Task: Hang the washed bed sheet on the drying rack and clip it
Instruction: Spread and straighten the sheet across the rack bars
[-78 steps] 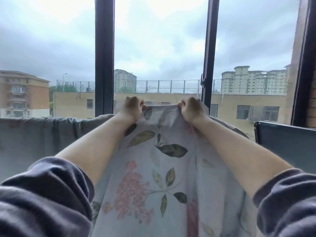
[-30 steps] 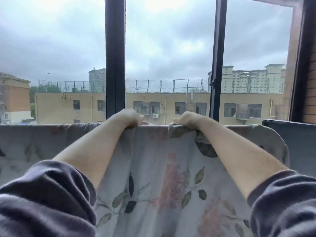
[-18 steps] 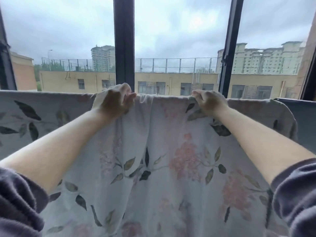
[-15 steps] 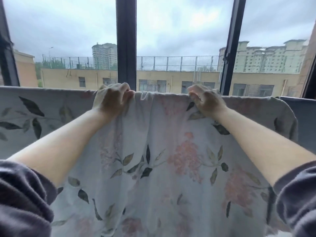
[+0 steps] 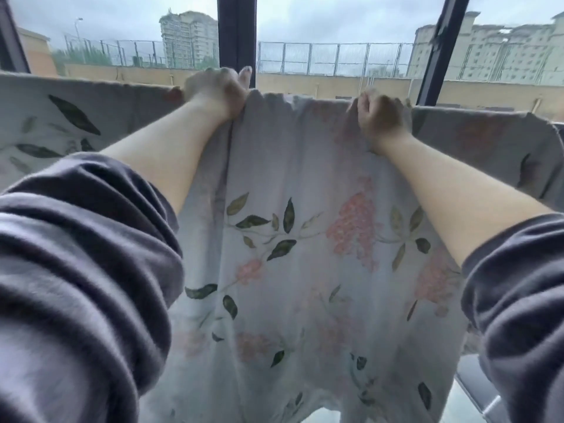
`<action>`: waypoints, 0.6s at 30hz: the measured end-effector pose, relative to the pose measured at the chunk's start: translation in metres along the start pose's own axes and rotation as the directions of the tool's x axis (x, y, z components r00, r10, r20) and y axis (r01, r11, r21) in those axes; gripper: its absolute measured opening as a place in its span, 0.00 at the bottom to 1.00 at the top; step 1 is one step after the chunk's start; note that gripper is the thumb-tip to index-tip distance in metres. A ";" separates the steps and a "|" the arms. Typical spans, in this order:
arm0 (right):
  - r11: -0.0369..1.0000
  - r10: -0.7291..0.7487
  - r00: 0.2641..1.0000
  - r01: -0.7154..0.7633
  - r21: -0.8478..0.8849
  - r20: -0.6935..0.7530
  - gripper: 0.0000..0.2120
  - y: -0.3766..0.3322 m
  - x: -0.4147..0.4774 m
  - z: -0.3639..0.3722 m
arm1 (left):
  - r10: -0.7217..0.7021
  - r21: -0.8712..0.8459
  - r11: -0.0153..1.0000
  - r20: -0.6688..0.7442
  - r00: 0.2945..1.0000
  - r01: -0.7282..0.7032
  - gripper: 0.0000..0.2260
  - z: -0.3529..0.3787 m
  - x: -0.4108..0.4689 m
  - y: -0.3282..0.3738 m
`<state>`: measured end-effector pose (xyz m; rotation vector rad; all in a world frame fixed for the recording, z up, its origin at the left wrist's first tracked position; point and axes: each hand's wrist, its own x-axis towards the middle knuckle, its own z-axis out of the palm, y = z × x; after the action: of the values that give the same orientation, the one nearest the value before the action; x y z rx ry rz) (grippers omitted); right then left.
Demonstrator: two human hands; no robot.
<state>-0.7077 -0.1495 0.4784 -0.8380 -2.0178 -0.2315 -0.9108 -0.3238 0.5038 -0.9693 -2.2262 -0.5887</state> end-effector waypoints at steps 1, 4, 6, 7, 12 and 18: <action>1.000 -0.018 1.000 0.018 -0.016 -0.024 0.18 -0.001 -0.002 -0.001 | 0.059 0.025 0.998 -0.056 0.997 -0.057 0.28 0.000 -0.004 -0.001; 0.992 -0.077 0.996 0.072 -0.099 -0.046 0.18 0.003 -0.020 0.005 | 0.151 0.050 0.988 -0.185 0.971 -0.144 0.24 0.011 -0.020 -0.010; 0.985 -0.093 0.995 0.086 -0.153 -0.039 0.19 0.003 -0.027 0.006 | 0.164 0.058 0.986 -0.195 0.967 -0.156 0.23 0.014 -0.028 -0.011; 0.983 -0.089 0.995 0.083 -0.163 -0.032 0.19 0.002 -0.028 0.004 | 0.161 0.061 0.987 -0.182 0.970 -0.152 0.23 0.012 -0.031 -0.010; 0.980 -0.141 0.989 0.146 -0.134 0.049 0.20 0.011 -0.020 -0.012 | 0.143 0.029 0.990 -0.126 0.982 -0.141 0.23 0.006 -0.032 0.001; 0.968 -0.219 0.970 0.230 -0.103 0.109 0.19 0.039 -0.010 -0.027 | 0.308 0.003 0.951 -0.111 0.945 -0.309 0.19 0.012 -0.032 0.051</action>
<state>-0.6603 -0.1373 0.4795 -0.7009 -2.2090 -0.4467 -0.8598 -0.2998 0.4803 -1.2326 -1.9237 -0.5014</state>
